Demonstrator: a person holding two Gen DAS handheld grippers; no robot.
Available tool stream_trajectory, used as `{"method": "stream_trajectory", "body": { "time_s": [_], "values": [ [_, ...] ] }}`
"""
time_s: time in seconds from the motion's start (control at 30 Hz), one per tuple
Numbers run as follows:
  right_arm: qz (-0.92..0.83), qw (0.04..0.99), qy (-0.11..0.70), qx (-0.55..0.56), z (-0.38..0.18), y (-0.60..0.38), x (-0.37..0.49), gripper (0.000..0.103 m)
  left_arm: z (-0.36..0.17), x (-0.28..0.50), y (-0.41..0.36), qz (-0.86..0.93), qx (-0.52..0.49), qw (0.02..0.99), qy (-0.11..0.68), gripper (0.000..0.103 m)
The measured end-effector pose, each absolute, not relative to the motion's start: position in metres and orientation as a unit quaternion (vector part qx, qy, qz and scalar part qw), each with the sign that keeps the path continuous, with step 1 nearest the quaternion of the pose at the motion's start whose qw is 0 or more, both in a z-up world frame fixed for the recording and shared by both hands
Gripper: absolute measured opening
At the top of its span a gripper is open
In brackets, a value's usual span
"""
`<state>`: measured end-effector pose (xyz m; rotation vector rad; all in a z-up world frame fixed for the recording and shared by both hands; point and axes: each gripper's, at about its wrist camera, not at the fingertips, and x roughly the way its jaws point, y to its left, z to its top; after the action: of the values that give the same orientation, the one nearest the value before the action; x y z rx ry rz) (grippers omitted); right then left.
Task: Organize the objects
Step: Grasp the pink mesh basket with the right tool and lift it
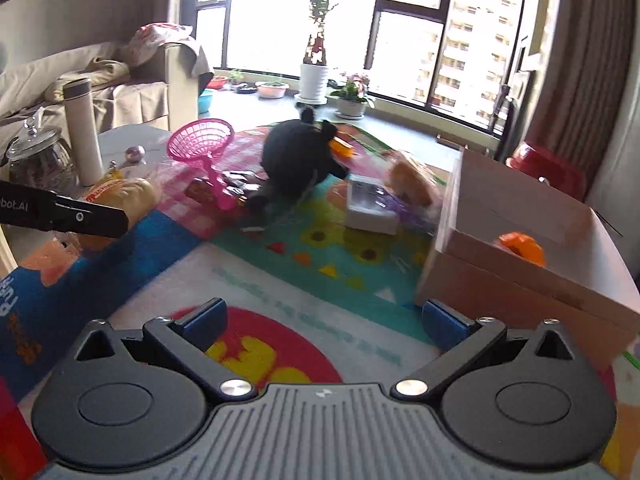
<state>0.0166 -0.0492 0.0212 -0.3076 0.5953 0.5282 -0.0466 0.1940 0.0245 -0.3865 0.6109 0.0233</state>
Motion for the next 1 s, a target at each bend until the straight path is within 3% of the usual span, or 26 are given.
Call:
{"method": "stream_trajectory", "body": {
  "time_s": [0.13,0.23,0.33,0.4,0.47,0.53,0.87,0.9,0.97,1.0],
  "values": [
    [0.28,0.91,0.266,-0.148,0.035,-0.008,0.036,0.1,0.024,-0.05,0.211,0.025,-0.21,0.935,0.286,0.06],
    [0.304,0.904,0.253,-0.159,0.047,0.023,0.055,0.08,0.024,-0.053,0.222,0.031,-0.22,0.935,0.277,0.06],
    [0.331,0.892,0.255,-0.169,0.055,0.053,0.077,0.072,0.026,-0.057,0.233,0.041,-0.229,0.935,0.268,0.06],
    [0.348,0.886,0.257,-0.169,0.058,0.071,0.089,0.072,0.028,-0.06,0.239,0.047,-0.231,0.935,0.264,0.059],
    [0.363,0.879,0.261,-0.167,0.061,0.088,0.101,0.08,0.031,-0.064,0.245,0.059,-0.225,0.937,0.262,0.059],
    [0.369,0.876,0.264,-0.163,0.062,0.103,0.111,0.097,0.033,-0.066,0.251,0.072,-0.218,0.938,0.261,0.059],
    [0.361,0.846,0.34,-0.192,0.025,0.178,0.154,0.097,0.024,-0.071,0.264,0.074,-0.232,0.929,0.278,0.059],
    [0.359,0.844,0.347,-0.194,0.022,0.179,0.156,0.095,0.023,-0.071,0.264,0.074,-0.234,0.928,0.281,0.059],
    [0.357,0.841,0.358,-0.193,0.021,0.177,0.157,0.069,0.022,-0.07,0.264,0.071,-0.237,0.926,0.285,0.059],
    [0.358,0.838,0.365,-0.19,0.023,0.174,0.156,0.048,0.022,-0.07,0.264,0.069,-0.238,0.925,0.287,0.059]
  ]
}}
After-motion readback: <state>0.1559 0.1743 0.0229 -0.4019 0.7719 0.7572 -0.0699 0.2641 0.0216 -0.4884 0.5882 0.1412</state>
